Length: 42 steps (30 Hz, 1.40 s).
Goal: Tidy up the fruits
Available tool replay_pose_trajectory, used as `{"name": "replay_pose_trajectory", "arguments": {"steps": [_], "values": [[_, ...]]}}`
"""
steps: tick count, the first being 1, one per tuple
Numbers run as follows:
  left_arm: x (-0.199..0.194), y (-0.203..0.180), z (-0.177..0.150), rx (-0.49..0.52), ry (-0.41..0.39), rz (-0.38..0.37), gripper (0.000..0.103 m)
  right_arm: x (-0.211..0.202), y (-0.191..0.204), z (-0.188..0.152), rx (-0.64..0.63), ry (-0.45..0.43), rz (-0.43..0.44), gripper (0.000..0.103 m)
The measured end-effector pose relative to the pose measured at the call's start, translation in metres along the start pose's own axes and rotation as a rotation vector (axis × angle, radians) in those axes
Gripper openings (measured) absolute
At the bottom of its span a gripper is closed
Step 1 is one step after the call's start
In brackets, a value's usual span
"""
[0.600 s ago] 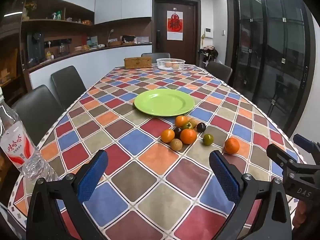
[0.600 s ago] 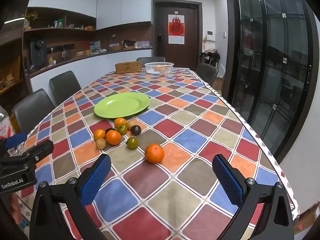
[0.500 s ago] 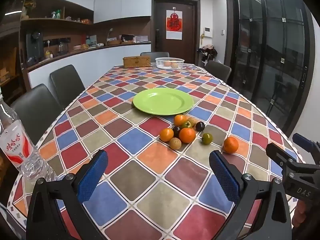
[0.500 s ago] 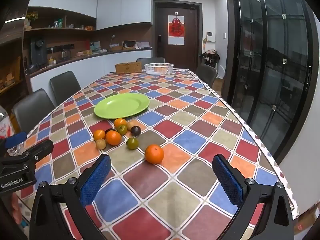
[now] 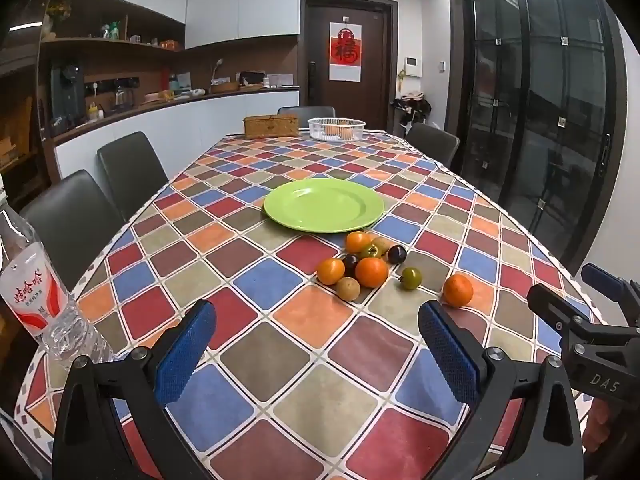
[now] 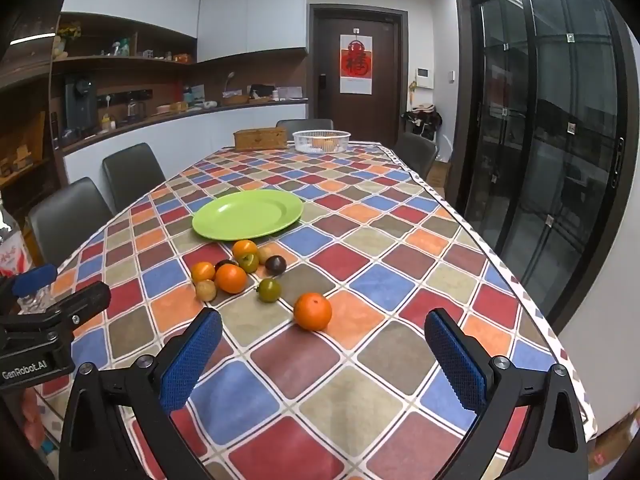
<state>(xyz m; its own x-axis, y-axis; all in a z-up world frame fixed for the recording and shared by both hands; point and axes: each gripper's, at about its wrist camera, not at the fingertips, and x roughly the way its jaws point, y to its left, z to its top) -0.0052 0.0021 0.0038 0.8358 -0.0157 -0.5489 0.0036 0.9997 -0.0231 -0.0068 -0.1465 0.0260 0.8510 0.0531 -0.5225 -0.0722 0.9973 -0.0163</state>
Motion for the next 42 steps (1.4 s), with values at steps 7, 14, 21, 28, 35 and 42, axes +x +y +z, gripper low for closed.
{"name": "replay_pose_trajectory", "arguments": {"steps": [7,14,21,28,35,42], "values": [[-0.0016,-0.0023,0.0017,0.003,-0.009,-0.002,0.103,-0.0006,0.0005,0.0008,0.000,-0.001,0.000,0.102],[-0.0028,-0.0027,0.0025,0.005,-0.017,-0.002,0.103,-0.0010,0.0007,0.0012,-0.002,-0.003,0.000,0.102],[-0.0037,-0.0029,0.0028,0.005,-0.018,-0.002,0.103,-0.0018,0.0014,0.0021,-0.003,-0.004,0.000,0.102],[-0.0046,-0.0029,0.0032,0.004,-0.022,-0.006,0.103,-0.0022,0.0017,0.0014,-0.004,-0.007,0.000,0.102],[-0.0065,-0.0031,0.0039,0.005,-0.027,-0.006,0.103,-0.0034,0.0024,0.0025,-0.005,-0.008,-0.001,0.102],[-0.0065,-0.0029,0.0037,0.005,-0.027,-0.005,0.103,-0.0036,0.0024,0.0032,-0.005,-0.008,-0.001,0.102]]}}
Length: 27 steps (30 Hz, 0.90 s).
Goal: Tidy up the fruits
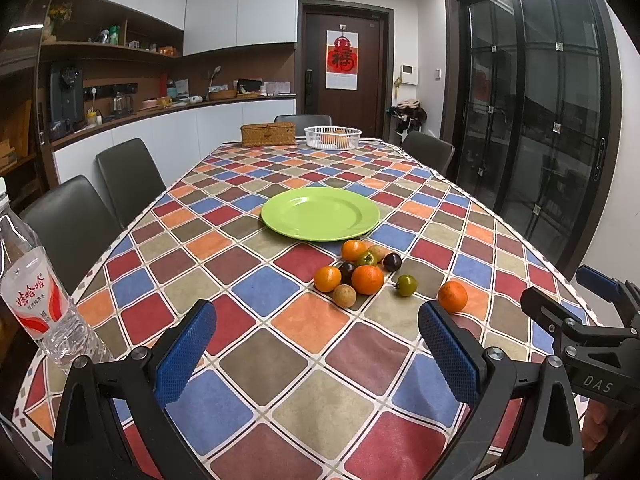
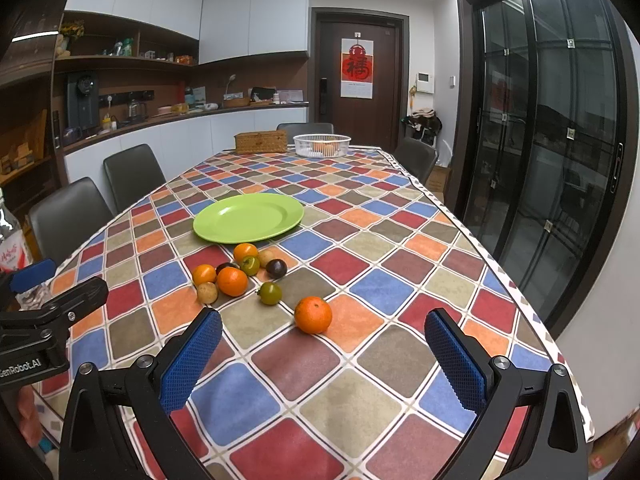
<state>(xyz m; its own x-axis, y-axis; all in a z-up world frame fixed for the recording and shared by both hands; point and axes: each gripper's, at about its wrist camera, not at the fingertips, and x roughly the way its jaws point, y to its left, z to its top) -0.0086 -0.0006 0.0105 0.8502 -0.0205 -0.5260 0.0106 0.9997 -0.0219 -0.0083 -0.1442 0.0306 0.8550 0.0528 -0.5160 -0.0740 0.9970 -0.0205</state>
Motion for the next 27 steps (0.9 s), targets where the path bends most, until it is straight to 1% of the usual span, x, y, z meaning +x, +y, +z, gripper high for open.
{"name": "replay_pose_trajectory", "arguments": {"steps": [14,20,27], "values": [[0.000,0.000,-0.001,-0.001,0.001,0.000,0.103,0.000,0.001,-0.001,-0.001,0.000,-0.003,0.102],[0.003,-0.002,-0.001,-0.001,0.018,-0.010,0.103,0.005,-0.002,-0.001,-0.001,0.011,-0.004,0.102],[0.018,0.001,-0.005,0.001,0.050,-0.022,0.103,0.015,-0.002,-0.004,-0.006,0.035,-0.005,0.102]]}}
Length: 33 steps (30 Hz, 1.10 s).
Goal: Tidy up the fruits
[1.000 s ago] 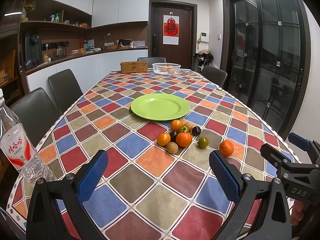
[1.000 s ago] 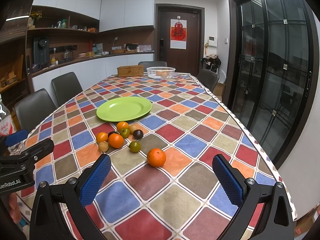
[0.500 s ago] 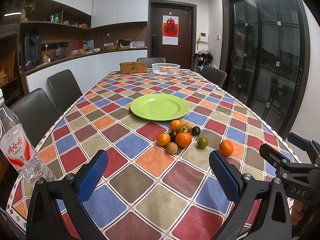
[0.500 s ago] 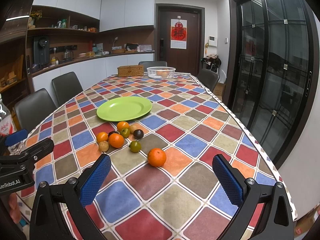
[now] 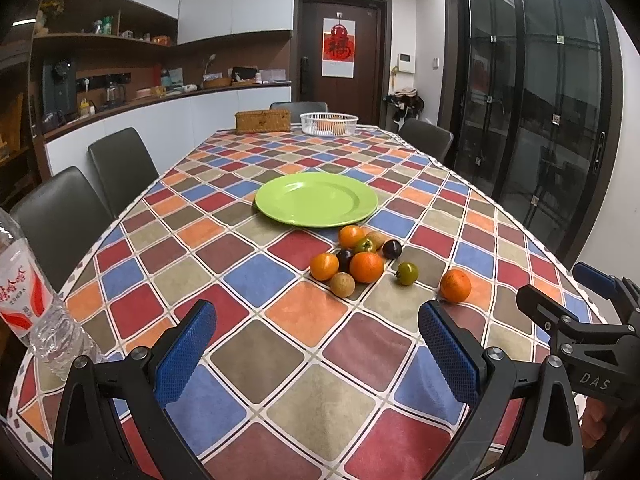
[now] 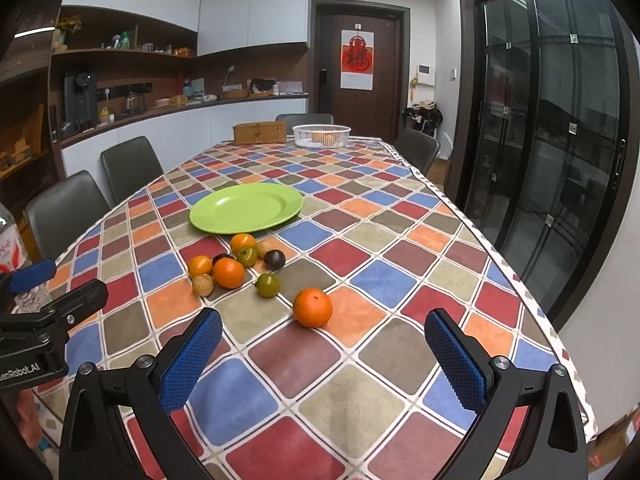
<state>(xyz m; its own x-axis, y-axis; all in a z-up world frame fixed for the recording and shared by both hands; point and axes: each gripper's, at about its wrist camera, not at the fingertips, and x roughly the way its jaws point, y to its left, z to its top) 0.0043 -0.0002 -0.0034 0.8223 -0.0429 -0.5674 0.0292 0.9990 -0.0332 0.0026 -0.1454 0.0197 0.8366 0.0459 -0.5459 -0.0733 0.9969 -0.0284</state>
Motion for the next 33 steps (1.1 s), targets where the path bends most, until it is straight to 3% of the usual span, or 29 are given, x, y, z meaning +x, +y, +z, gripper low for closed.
{"name": "replay_pose_trajectory", "arguments": {"steps": [8,16,33], "values": [[0.024,0.000,0.003,0.031,0.030,-0.012,0.097,0.023,0.002,-0.001,-0.007,0.049,0.001,0.102],[0.052,-0.004,0.011,0.064,0.059,-0.056,0.080,0.045,0.004,0.003,-0.044,0.074,-0.005,0.100],[0.126,-0.015,0.018,0.112,0.208,-0.115,0.053,0.114,-0.004,0.007,-0.012,0.244,0.095,0.064]]}}
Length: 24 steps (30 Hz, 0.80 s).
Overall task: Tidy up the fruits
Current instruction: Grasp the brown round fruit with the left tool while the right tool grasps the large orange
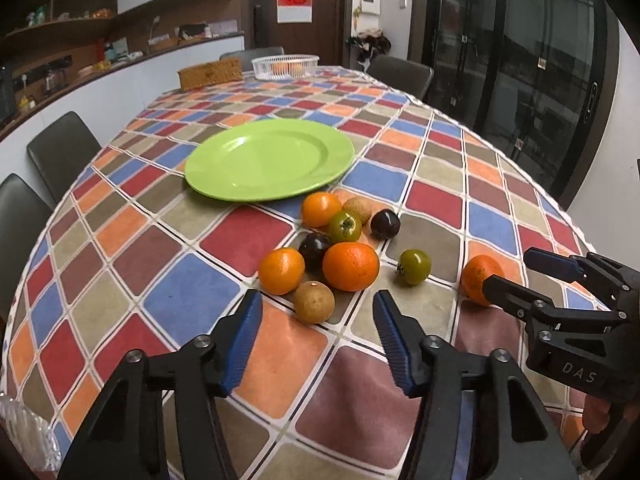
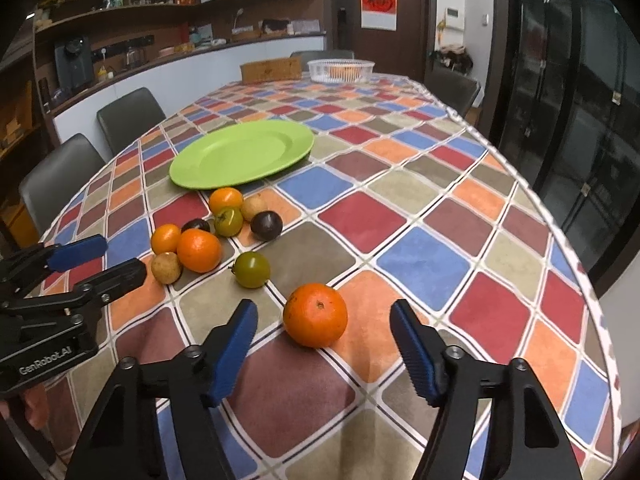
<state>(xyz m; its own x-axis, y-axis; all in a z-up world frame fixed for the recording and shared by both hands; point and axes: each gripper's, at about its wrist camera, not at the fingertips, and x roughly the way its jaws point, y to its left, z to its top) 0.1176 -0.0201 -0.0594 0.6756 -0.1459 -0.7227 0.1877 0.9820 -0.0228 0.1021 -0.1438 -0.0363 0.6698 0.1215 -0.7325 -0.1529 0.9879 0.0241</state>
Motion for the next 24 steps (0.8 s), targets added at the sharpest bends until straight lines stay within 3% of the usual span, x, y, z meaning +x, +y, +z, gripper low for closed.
{"name": "replay_pose_trajectory", "arguments": {"steps": [12,19,24], "values": [[0.034,0.003,0.002,-0.003,0.092,-0.012,0.035,0.024,-0.004,0.001,0.020,0.081,0.064,0.043],[0.042,0.004,0.004,-0.003,0.108,-0.009,0.027,0.027,-0.006,0.003,0.029,0.089,0.072,0.042],[0.041,0.005,0.004,-0.009,0.105,-0.017,0.027,0.029,-0.005,0.005,0.023,0.092,0.077,0.041]]}}
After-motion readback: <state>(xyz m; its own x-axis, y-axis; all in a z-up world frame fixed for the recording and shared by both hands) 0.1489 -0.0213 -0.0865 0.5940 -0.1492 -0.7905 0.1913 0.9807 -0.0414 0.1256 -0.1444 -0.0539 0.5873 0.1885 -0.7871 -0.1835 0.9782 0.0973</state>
